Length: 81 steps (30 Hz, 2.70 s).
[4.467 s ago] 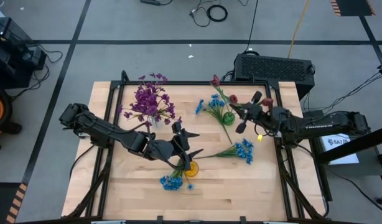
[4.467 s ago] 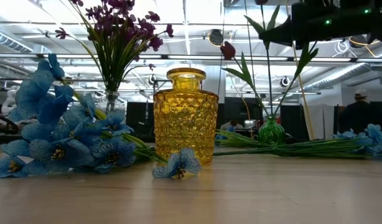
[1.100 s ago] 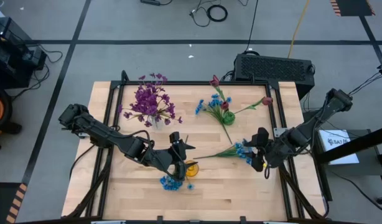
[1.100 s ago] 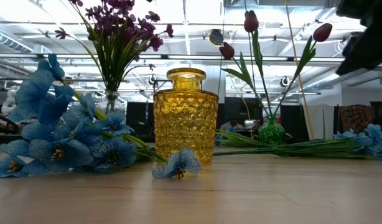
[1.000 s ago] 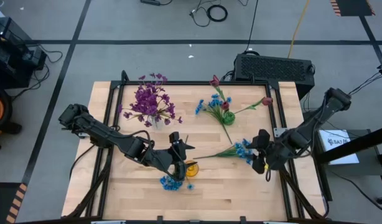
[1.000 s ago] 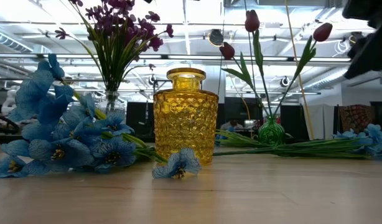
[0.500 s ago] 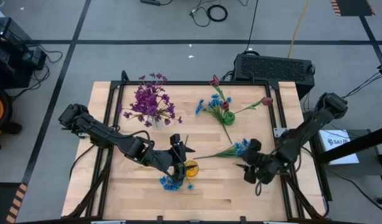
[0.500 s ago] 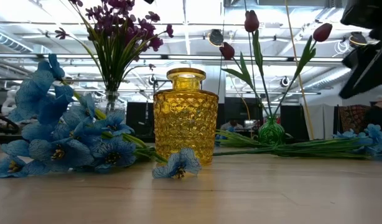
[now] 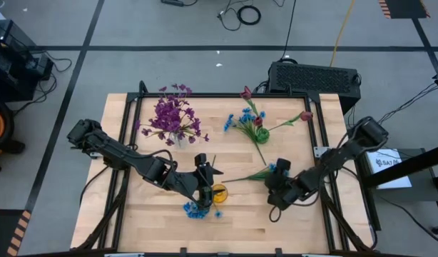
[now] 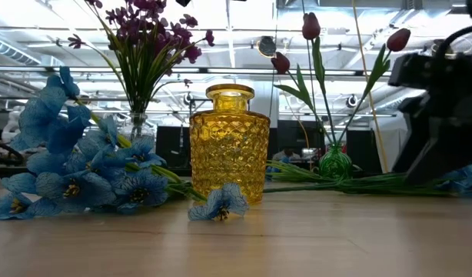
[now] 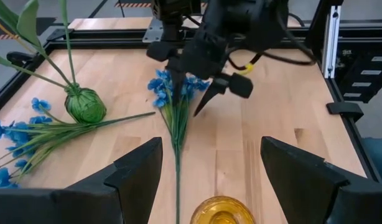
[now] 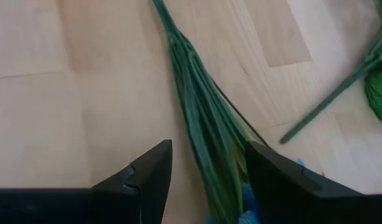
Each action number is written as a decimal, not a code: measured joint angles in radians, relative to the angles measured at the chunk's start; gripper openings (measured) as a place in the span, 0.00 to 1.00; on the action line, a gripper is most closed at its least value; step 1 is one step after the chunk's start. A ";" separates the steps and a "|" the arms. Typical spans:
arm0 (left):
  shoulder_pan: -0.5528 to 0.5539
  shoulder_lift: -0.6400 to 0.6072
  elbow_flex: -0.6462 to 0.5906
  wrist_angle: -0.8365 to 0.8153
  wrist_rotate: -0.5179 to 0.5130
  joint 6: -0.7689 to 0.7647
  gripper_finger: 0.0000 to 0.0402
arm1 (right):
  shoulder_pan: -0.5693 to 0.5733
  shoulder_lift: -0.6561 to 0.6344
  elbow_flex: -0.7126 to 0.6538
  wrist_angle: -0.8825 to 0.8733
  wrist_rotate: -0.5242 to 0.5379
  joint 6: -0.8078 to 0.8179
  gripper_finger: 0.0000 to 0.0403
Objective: Sort flowers into vase by color
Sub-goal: Put the middle right blue flowers into the yellow vase
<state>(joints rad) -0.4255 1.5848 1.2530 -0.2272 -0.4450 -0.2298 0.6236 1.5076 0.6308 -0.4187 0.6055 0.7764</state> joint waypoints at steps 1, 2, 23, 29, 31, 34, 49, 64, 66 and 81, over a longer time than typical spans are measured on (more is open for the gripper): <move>0.000 0.000 0.000 0.000 0.000 0.000 0.69 | -0.007 0.008 0.000 0.000 0.000 -0.003 0.49; 0.000 0.000 0.000 0.000 0.000 0.000 0.69 | -0.014 0.014 0.000 0.000 -0.001 -0.003 0.49; 0.030 0.059 0.001 0.145 -0.107 0.037 0.69 | -0.043 -0.038 0.061 -0.119 -0.233 -0.005 0.02; 0.086 0.140 0.002 0.227 -0.012 0.063 0.69 | -0.007 -0.077 0.245 -0.375 -0.271 0.049 0.01; 0.100 0.173 0.018 0.226 0.031 0.082 0.69 | 0.009 -0.079 0.310 -0.412 -0.270 0.051 0.01; 0.113 0.223 0.060 0.223 0.077 0.105 0.69 | 0.026 -0.072 0.390 -0.430 -0.257 0.048 0.01; 0.114 0.460 0.401 -0.058 0.220 0.097 0.84 | 0.067 -0.002 0.538 -0.508 -0.236 0.025 0.01; 0.142 0.505 0.411 -0.033 0.214 0.166 0.75 | 0.066 -0.002 0.538 -0.523 -0.234 0.023 0.01; 0.143 0.512 0.411 -0.041 0.225 0.166 0.71 | 0.066 -0.002 0.538 -0.522 -0.216 0.023 0.01; 0.148 0.514 0.411 -0.007 0.264 0.218 0.40 | 0.036 -0.002 0.538 -0.521 -0.183 0.023 0.00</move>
<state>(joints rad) -0.2772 2.0991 1.6638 -0.2338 -0.1814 -0.0118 0.6598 1.5059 1.1690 -0.9398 0.4221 0.7998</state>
